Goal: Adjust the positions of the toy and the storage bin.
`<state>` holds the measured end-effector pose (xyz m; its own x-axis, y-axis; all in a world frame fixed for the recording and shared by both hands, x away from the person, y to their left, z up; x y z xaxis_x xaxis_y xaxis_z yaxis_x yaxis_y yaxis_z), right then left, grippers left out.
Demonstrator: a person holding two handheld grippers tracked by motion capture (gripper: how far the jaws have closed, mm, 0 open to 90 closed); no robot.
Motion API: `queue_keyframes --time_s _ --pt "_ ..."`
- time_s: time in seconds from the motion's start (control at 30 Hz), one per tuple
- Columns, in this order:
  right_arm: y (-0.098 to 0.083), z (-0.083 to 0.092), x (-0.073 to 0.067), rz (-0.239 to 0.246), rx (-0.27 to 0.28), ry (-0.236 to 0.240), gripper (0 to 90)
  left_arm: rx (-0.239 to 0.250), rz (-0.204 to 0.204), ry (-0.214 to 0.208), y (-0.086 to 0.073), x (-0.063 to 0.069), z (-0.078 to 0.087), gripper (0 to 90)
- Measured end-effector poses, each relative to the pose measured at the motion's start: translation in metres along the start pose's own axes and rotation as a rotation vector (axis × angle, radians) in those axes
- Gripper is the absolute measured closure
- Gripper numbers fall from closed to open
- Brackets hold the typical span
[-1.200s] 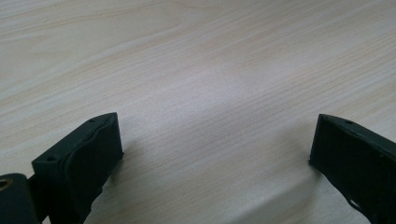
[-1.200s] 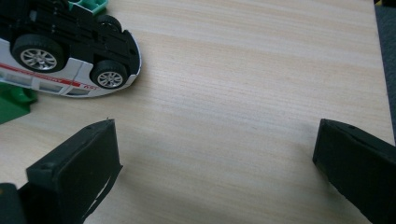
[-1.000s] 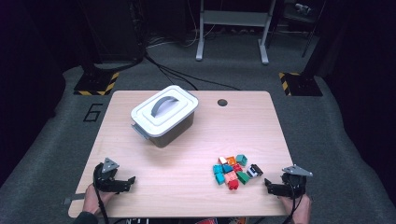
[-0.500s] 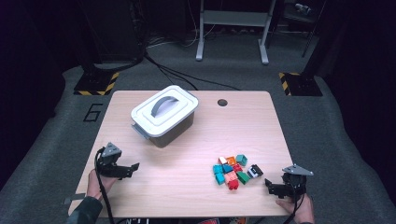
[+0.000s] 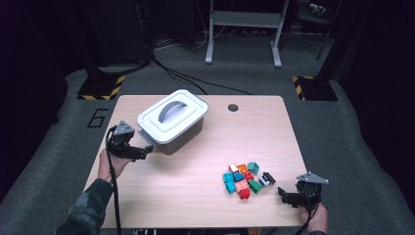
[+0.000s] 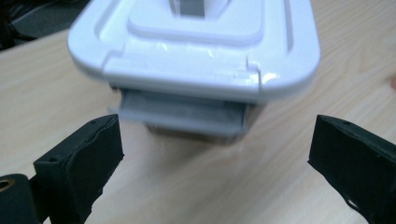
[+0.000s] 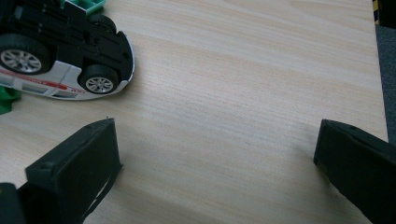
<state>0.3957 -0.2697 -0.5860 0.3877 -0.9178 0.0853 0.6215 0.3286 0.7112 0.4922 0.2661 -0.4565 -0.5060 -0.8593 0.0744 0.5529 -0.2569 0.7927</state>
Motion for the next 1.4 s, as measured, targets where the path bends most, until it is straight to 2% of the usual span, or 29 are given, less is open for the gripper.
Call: queue_keyframes --time_s 0.2,0.43,0.53,0.57,0.67,0.7,0.8,0.83,0.87,0.9,0.93,1.0,1.07,1.1,1.23,1.4 --pt "0.000 0.000 0.000 0.001 0.000 0.001 0.0 0.005 -0.005 0.005 0.032 -0.002 -0.014 3.4" --pt "0.000 0.000 0.000 0.001 0.001 0.002 0.0 -0.011 0.005 0.002 0.057 -0.003 -0.038 6.3" --pt "0.000 0.000 0.000 -0.005 -0.002 0.001 0.0 -0.029 -0.010 -0.001 0.064 -0.001 -0.049 12.1" --pt "0.000 0.000 0.000 -0.004 -0.001 0.001 0.0 -0.032 -0.007 0.019 0.066 -0.001 -0.053 16.0" --pt "0.000 0.000 0.000 -0.005 -0.001 0.001 0.0 -0.045 -0.002 0.023 0.071 -0.001 -0.065 23.2" --pt "0.000 0.000 0.000 -0.001 0.000 0.001 0.0 -0.042 0.011 0.021 0.074 -0.001 -0.069 26.6" --pt "0.000 0.000 0.000 -0.004 -0.001 0.001 0.0 -0.057 0.023 0.018 0.077 -0.001 -0.075 36.9" --pt "0.000 0.000 0.000 -0.004 -0.001 0.001 0.0 -0.054 0.028 0.032 0.078 0.000 -0.077 39.8" --pt "0.000 0.000 0.000 -0.004 -0.001 0.001 0.0 -0.073 0.012 0.036 0.078 0.000 -0.078 42.5" --pt "0.000 0.000 0.000 -0.004 -0.001 0.001 0.0 -0.074 0.017 0.032 0.079 0.002 -0.080 47.1" --pt "0.000 0.000 0.000 -0.003 -0.001 0.002 0.0 -0.080 0.002 0.046 0.078 0.003 -0.083 49.9" --pt "0.000 0.000 0.000 -0.003 -0.001 0.002 0.0 -0.077 0.008 0.053 0.079 0.001 -0.083 58.4" --pt "0.000 0.000 0.000 -0.003 -0.001 0.002 0.0 -0.061 0.038 0.068 0.078 -0.002 -0.082 64.0" --pt "0.000 0.000 0.000 -0.003 -0.001 0.002 0.0 -0.047 0.049 0.058 0.077 -0.002 -0.082 66.4" --pt "0.000 0.000 0.000 0.002 0.001 0.004 0.0 -0.040 0.039 0.058 0.076 -0.002 -0.082 67.0" --pt "0.000 0.000 0.000 0.000 0.001 0.003 0.0 -0.037 0.061 0.037 0.075 0.001 -0.081 67.3"
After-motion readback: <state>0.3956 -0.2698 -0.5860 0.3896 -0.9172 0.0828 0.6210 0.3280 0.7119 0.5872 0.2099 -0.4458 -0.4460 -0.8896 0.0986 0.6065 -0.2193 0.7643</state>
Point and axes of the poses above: each handheld gripper's, and its own axes: z roughly backward along the jaws, y roughly out of its top, x roughly to its right, the point moved 8 cm from there along -z, roughly forward along the jaws, and after that the axes turned 7 degrees about z, right-handed, at the moved point
